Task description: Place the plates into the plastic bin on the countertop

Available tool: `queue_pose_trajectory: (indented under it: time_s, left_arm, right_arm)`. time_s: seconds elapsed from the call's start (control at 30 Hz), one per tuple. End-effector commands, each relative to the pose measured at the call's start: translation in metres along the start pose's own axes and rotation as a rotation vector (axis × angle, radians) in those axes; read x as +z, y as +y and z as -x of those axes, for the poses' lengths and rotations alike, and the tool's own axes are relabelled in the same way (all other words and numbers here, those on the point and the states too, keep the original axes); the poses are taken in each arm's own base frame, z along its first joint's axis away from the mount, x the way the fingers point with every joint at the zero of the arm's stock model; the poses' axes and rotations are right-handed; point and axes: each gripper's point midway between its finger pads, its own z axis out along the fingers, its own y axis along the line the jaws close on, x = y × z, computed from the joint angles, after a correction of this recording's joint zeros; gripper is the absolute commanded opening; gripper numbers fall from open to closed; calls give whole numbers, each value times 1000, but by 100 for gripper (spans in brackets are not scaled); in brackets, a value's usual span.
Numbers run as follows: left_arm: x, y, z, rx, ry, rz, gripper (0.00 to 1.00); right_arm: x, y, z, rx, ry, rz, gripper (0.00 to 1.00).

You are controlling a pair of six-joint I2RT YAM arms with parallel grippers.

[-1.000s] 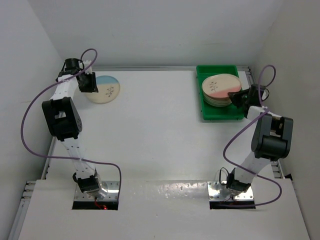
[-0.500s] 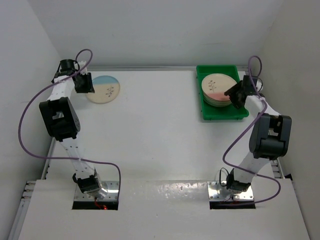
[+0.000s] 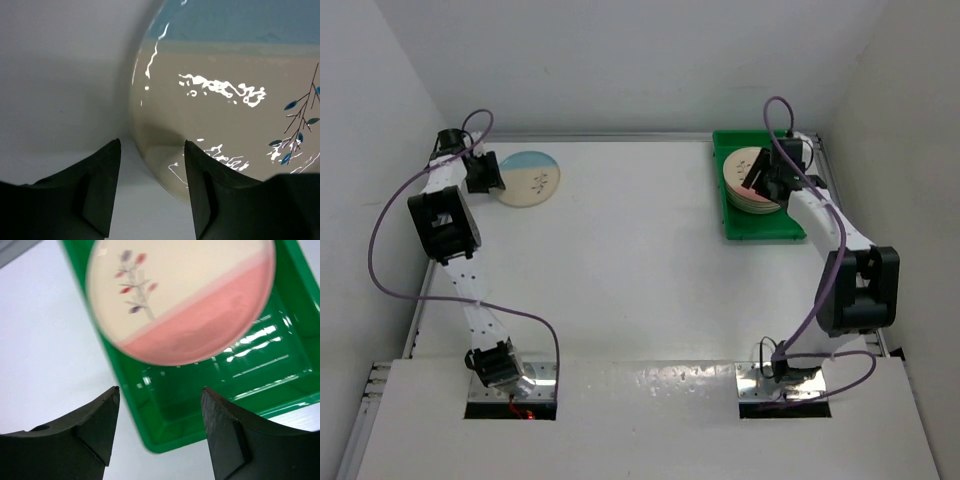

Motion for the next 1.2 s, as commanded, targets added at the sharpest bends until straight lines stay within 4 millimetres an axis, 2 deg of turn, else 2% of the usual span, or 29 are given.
queue_pose_trajectory:
  time_s: [0.0, 0.03, 0.1, 0.13, 0.17, 0.23, 0.27, 0.33, 0.37, 0.4, 0.43, 0.47, 0.5, 0.53, 0.57, 0.6, 0.67, 0.7, 0.77, 0.83, 0.87, 0.9, 0.93, 0.97, 1.0, 1.03, 1.07, 1.1, 1.17]
  left_arm:
    - [5, 4, 13, -34, -33, 0, 57]
    - [9, 2, 12, -35, -31, -16, 57]
    - [23, -5, 0, -25, 0, -46, 49]
    - [23, -9, 0, -16, -1, -68, 36]
    - [29, -10, -15, -18, 42, -83, 29]
    - [37, -23, -32, 16, 87, -156, 14]
    - [37, -29, -46, 16, 136, -199, 10]
    - [36, -51, -59, 125, 171, -309, 4]
    - [32, -66, -66, 178, 187, -379, 4]
    - [27, -76, -92, 223, 276, -416, 3]
    - [24, -94, -103, 374, 300, -450, 3]
    - [15, -96, -106, 455, 324, -422, 3]
    - [12, -99, -132, 497, 392, -429, 5]
    - [10, -108, -141, 570, 416, -432, 8]
    - [5, -107, -144, 590, 434, -403, 17]
    - [4, -104, -156, 583, 467, -400, 22]
    - [1, -111, -159, 547, 479, -393, 34]
    - [1, -112, -168, 524, 501, -404, 36]
    - [-2, -121, -175, 523, 514, -419, 36]
    - [-3, -128, -185, 509, 537, -438, 27]
    - [-5, -138, -183, 516, 524, -466, 10]
    - [-6, -141, -186, 506, 527, -484, 3]
    - [-13, -154, -178, 523, 498, -508, 0]
    - [-20, -167, -171, 543, 467, -542, 0]
    - [-30, -187, -163, 546, 412, -623, 0]
    - [-42, -200, -155, 571, 370, -667, 0]
    - [-68, -223, -133, 654, 278, -705, 0]
    - [-79, -235, -124, 694, 228, -726, 0]
    - [-99, -255, -108, 751, 152, -739, 0]
  right_arm:
    - [-25, 23, 19, -81, -93, 55, 65]
    - [-31, 26, 23, -86, -105, 66, 65]
    - [-34, 32, 18, -94, -96, 80, 65]
    - [-39, 33, 20, -89, -105, 82, 65]
    - [-41, 34, 19, -90, -104, 85, 65]
    - [-48, 39, 21, -89, -118, 101, 65]
    - [-49, 40, 20, -94, -118, 107, 65]
    - [-52, 45, 21, -101, -126, 122, 65]
    - [-52, 45, 21, -101, -123, 126, 65]
    - [-52, 47, 19, -106, -117, 129, 65]
    - [-53, 49, 19, -107, -117, 134, 65]
    - [-53, 51, 16, -111, -109, 138, 65]
    - [-53, 53, 14, -122, -107, 141, 65]
    - [-53, 56, 13, -130, -107, 146, 65]
    - [-52, 56, 11, -142, -103, 147, 65]
    - [-54, 60, 8, -150, -98, 154, 65]
    - [-53, 64, 6, -165, -95, 163, 65]
    - [-55, 70, 1, -183, -86, 181, 65]
    - [-54, 73, -5, -200, -71, 193, 65]
    - [-55, 90, -18, -256, -32, 275, 67]
    - [-52, 99, -29, -278, -4, 302, 68]
    - [-58, 113, -39, -326, 37, 398, 70]
    - [-60, 121, -47, -347, 63, 439, 74]
    - [-70, 140, -55, -370, 95, 537, 77]
    - [-68, 150, -78, -416, 182, 609, 78]
    - [-69, 157, -87, -427, 215, 650, 80]
    - [-79, 177, -102, -462, 273, 733, 80]
    - [-74, 180, -120, -481, 330, 746, 80]
    - [-73, 195, -141, -523, 378, 788, 81]
